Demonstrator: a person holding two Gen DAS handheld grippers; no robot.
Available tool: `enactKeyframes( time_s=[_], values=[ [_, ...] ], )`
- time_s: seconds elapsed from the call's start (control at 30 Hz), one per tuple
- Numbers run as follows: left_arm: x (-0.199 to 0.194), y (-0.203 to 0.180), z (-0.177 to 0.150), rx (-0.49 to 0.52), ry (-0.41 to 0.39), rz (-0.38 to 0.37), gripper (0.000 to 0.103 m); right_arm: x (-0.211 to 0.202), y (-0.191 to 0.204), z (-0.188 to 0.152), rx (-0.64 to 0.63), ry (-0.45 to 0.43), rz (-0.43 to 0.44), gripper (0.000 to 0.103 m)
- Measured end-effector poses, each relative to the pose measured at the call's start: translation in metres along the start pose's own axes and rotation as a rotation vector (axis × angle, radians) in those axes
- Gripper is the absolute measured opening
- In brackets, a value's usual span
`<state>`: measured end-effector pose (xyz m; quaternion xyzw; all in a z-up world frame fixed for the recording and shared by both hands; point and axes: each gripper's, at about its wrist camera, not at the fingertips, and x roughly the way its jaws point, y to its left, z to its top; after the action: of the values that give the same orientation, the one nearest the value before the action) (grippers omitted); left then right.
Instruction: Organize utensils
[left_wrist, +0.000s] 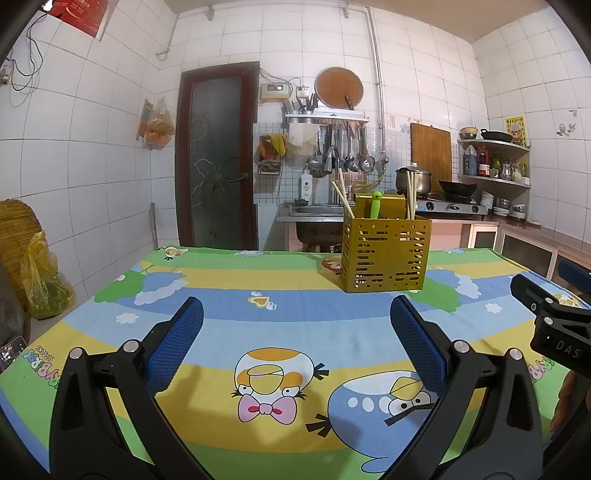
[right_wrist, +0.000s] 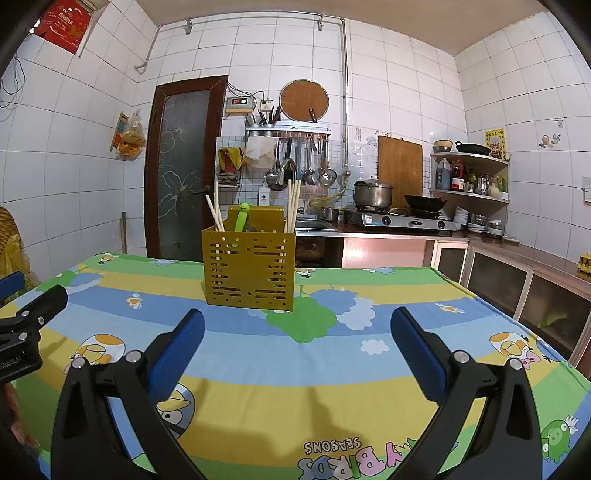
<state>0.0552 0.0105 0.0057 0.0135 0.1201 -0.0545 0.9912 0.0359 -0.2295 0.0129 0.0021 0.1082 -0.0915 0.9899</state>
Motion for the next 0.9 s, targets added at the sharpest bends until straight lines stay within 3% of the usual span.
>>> enactKeyframes(
  time_s=[0.9],
  values=[
    [-0.0045,-0.0057,0.0033,-0.008,-0.007,0.0,0.098,-0.0039,-0.0019,-0.0004,0.001,-0.001,-0.007,0.099]
  ],
)
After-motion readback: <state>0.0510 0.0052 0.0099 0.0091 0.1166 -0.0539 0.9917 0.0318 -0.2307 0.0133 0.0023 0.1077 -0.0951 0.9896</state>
